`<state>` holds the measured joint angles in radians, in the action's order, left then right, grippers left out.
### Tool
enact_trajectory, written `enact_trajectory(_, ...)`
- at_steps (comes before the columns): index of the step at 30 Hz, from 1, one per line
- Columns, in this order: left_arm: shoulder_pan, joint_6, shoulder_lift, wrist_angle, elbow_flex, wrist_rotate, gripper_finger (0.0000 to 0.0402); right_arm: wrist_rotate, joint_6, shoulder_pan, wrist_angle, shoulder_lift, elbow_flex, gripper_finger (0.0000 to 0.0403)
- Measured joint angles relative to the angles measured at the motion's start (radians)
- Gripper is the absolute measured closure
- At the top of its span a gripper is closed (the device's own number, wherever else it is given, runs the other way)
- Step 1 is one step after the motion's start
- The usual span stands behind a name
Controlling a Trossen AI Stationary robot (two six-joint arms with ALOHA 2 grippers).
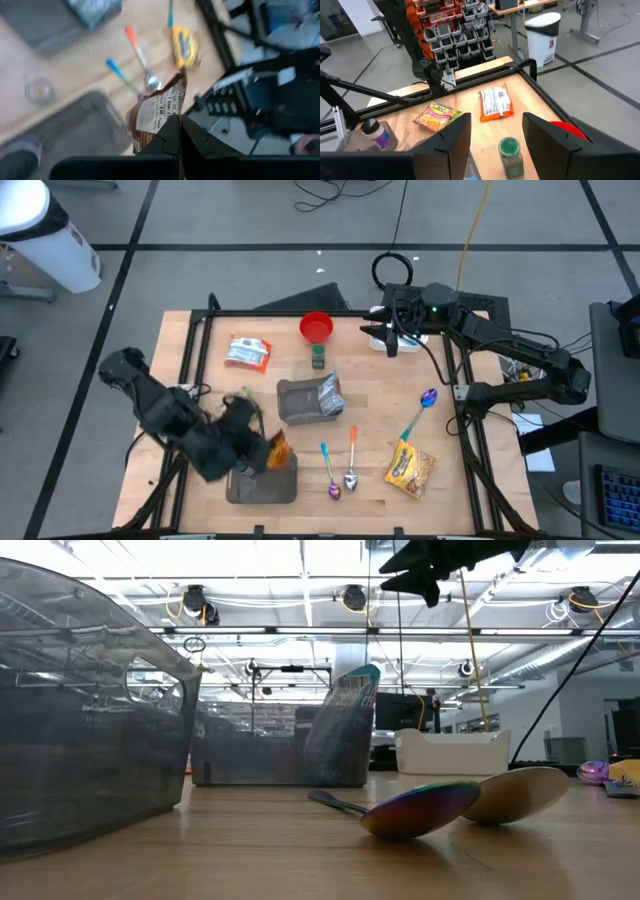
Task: Pick & Place Food Item
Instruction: Put the orange seasoning pack into the bottom black bin
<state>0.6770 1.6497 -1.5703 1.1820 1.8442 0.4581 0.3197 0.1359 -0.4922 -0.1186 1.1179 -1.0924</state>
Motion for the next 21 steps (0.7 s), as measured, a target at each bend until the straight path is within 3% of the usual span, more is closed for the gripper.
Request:
enact_trajectory(6, 0.043, 0.061, -0.062, 0.053, 0.0, -0.138, 0.04, 0.027, 0.017, 0.003, -0.039, 0.0, 0.0, 0.0236)
enact_trajectory(11, 0.077, 0.056, -0.069, 0.123, 0.0, -0.188, 0.0401, 0.099, 0.085, 0.017, -0.002, -0.001, 0.044, 0.0238)
enact_trajectory(16, 0.129, 0.032, -0.069, 0.223, 0.0, -0.187, 0.0401, 0.105, 0.19, 0.075, 0.077, -0.001, 0.129, 0.0242)
enact_trajectory(21, 0.21, -0.013, -0.067, 0.361, 0.0, -0.132, 0.0401, 0.081, 0.299, 0.184, 0.312, -0.007, 0.223, 0.0243)
